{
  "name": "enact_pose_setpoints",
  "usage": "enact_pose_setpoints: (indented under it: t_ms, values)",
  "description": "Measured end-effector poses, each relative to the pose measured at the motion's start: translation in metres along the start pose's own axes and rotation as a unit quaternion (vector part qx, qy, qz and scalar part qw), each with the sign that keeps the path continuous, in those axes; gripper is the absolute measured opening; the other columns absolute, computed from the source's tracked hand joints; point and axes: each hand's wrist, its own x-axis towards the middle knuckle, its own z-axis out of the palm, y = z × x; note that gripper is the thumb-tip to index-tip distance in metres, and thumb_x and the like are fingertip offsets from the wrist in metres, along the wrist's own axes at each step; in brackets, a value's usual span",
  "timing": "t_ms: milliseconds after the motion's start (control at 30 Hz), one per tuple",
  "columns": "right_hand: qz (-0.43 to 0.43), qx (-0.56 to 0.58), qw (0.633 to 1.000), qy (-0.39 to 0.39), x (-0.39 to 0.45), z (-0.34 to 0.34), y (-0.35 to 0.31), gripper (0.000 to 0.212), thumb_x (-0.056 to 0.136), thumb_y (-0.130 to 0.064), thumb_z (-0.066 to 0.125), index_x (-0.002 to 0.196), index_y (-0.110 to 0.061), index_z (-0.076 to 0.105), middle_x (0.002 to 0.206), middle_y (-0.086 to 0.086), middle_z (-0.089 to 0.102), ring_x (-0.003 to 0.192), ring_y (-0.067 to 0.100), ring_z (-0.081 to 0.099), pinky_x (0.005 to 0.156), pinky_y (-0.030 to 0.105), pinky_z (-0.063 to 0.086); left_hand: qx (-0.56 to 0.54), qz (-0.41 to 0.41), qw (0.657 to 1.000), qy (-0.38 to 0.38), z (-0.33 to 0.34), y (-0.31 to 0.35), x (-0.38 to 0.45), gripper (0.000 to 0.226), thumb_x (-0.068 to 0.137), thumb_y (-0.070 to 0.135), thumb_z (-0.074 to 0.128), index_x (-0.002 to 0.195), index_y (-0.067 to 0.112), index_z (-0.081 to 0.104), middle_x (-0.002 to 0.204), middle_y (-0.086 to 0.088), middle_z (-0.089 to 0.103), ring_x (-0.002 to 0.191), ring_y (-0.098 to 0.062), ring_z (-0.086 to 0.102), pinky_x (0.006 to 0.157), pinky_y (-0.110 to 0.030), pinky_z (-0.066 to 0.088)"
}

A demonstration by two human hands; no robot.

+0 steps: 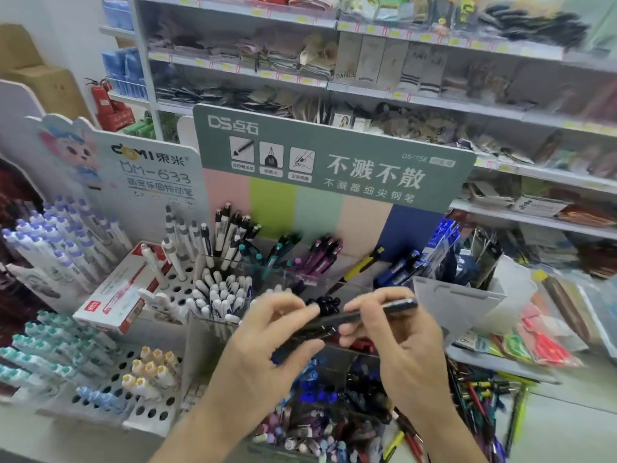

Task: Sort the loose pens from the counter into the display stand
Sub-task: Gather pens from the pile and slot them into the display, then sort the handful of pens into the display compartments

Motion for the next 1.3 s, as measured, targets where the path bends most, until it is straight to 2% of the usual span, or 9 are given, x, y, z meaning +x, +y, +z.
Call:
enact_pose_setpoints:
  t_ms: [133, 267, 400, 600, 700, 867, 967, 1100, 1300]
  values:
    - [-0.041, -0.093, 0.993, 0.060, 0.011, -0.005, 0.008, 0.006, 0.093, -0.022, 0.067, 0.095, -0.016, 0.065, 0.084, 0.002, 0.073, 0.076, 0.022, 0.073, 0.073, 0.035, 0.061, 0.118, -0.113, 0.984, 0.069, -0.018, -0.023, 0.021, 0.062, 0.083, 0.027, 0.073, 0.141, 0.016, 0.051, 0.122, 0.000, 0.043, 0.092, -0.007, 0.054, 0.088, -0.006, 0.044]
    - [-0.083, -0.313, 0.945, -0.035, 0.023, 0.015, 0.035, 0.016, 0.092, -0.028, 0.074, 0.105, -0.023, 0.065, 0.092, -0.017, 0.064, 0.083, -0.001, 0.062, 0.074, 0.015, 0.050, 0.122, -0.230, 0.966, 0.012, -0.019, -0.033, 0.045, 0.082, 0.086, 0.036, 0.074, 0.154, 0.024, 0.030, 0.129, -0.001, 0.038, 0.089, -0.014, 0.062, 0.087, -0.029, 0.054]
    - [-0.130, -0.351, 0.927, 0.008, 0.020, 0.028, 0.047, 0.034, 0.092, -0.032, 0.073, 0.122, -0.022, 0.059, 0.104, -0.010, 0.050, 0.083, -0.002, 0.050, 0.077, 0.011, 0.043, 0.130, -0.210, 0.969, 0.026, -0.013, -0.038, 0.063, 0.065, 0.090, 0.026, 0.072, 0.148, 0.017, 0.044, 0.128, -0.010, 0.045, 0.109, -0.025, 0.055, 0.094, -0.025, 0.040]
    - [-0.111, -0.376, 0.919, -0.039, -0.009, 0.023, 0.070, 0.035, 0.088, -0.040, 0.076, 0.117, -0.025, 0.063, 0.108, -0.013, 0.047, 0.090, 0.003, 0.054, 0.081, 0.015, 0.046, 0.160, -0.079, 0.984, 0.015, -0.011, -0.049, 0.078, 0.032, 0.087, 0.008, 0.074, 0.119, 0.008, 0.071, 0.108, -0.010, 0.066, 0.090, -0.028, 0.065, 0.091, -0.031, 0.050]
    - [-0.114, -0.365, 0.923, -0.043, -0.010, 0.025, 0.074, 0.040, 0.086, -0.029, 0.081, 0.120, -0.021, 0.061, 0.114, -0.011, 0.048, 0.093, 0.001, 0.053, 0.085, 0.013, 0.046, 0.119, -0.098, 0.988, 0.005, -0.012, -0.048, 0.093, 0.041, 0.085, 0.009, 0.076, 0.125, 0.014, 0.066, 0.112, -0.007, 0.062, 0.077, -0.015, 0.063, 0.093, -0.032, 0.052]
    - [-0.138, -0.328, 0.934, 0.019, -0.008, 0.021, 0.067, 0.031, 0.087, -0.016, 0.080, 0.113, -0.017, 0.064, 0.108, -0.008, 0.054, 0.088, 0.003, 0.058, 0.080, 0.017, 0.051, 0.053, -0.101, 0.992, 0.054, -0.013, -0.024, 0.073, 0.052, 0.086, 0.008, 0.073, 0.132, 0.016, 0.052, 0.123, -0.003, 0.045, 0.075, -0.009, 0.062, 0.072, -0.022, 0.054]
    - [-0.167, -0.321, 0.930, 0.060, -0.023, -0.002, 0.053, 0.024, 0.085, -0.008, 0.080, 0.105, -0.012, 0.068, 0.100, -0.006, 0.057, 0.085, 0.003, 0.057, 0.078, 0.011, 0.046, 0.005, -0.079, 0.994, 0.072, -0.007, 0.001, 0.047, 0.031, 0.087, 0.008, 0.073, 0.113, 0.018, 0.061, 0.103, 0.002, 0.058, 0.069, -0.015, 0.062, 0.062, -0.024, 0.051]
    - [-0.163, -0.308, 0.928, 0.133, -0.055, -0.060, 0.042, 0.010, 0.084, -0.002, 0.074, 0.090, -0.009, 0.069, 0.086, -0.001, 0.061, 0.072, 0.011, 0.060, 0.066, 0.020, 0.049, -0.097, -0.094, 0.988, -0.075, 0.023, 0.042, 0.016, 0.009, 0.089, 0.016, 0.071, 0.086, 0.025, 0.070, 0.071, 0.008, 0.066, 0.061, -0.014, 0.061, 0.057, -0.020, 0.047]
    - [0.027, -0.411, 0.885, 0.218, -0.106, -0.175, 0.079, 0.019, 0.083, -0.003, 0.078, 0.087, -0.019, 0.068, 0.084, -0.006, 0.065, 0.081, 0.008, 0.062, 0.073, 0.010, 0.042, -0.119, -0.086, 0.934, -0.324, 0.112, 0.080, -0.028, 0.003, 0.092, 0.021, 0.068, 0.094, 0.024, 0.069, 0.075, 0.014, 0.063, 0.067, -0.008, 0.060, 0.061, -0.011, 0.043]
